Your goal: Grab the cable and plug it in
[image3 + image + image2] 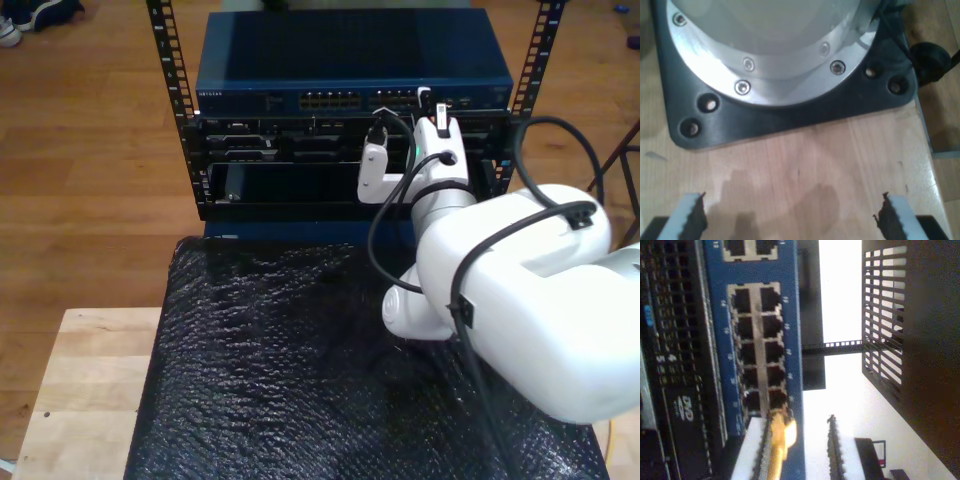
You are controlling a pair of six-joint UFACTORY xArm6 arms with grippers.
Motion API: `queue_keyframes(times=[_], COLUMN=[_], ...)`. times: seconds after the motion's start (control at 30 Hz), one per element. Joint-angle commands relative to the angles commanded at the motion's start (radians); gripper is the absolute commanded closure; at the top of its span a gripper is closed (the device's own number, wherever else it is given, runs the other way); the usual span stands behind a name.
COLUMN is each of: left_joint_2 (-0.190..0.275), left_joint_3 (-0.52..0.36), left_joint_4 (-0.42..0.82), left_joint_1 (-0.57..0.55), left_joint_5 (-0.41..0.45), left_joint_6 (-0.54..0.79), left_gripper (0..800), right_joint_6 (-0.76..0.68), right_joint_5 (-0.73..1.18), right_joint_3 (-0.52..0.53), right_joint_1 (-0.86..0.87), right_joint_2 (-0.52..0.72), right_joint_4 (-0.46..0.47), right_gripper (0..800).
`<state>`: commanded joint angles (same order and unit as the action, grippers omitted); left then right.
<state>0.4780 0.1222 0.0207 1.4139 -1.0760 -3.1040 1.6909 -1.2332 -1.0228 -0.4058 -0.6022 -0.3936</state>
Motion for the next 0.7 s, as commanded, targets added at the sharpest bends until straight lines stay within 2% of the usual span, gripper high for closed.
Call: queue_keyframes(times=[0.47,0.57,0.7], left_joint_2=[0.0,-0.002,0.0], left_joint_3=[0.002,0.0,0.0], left_joint_4=[0.0,0.0,0.0], left_joint_1=[0.0,0.0,0.0], left_joint_5=[0.0,0.0,0.0], left_joint_6=[0.0,0.0,0.0], left_gripper=[0,0,0], right_joint_6=[0.003,0.005,0.011], right_joint_5=[0.307,0.437,0.582], right_joint_3=[0.221,0.241,0.276], right_joint_1=[0.003,0.011,0.057], right_joint_2=[0.302,0.368,0.457], right_joint_4=[0.002,0.002,0.003], right_gripper=[357,281,233])
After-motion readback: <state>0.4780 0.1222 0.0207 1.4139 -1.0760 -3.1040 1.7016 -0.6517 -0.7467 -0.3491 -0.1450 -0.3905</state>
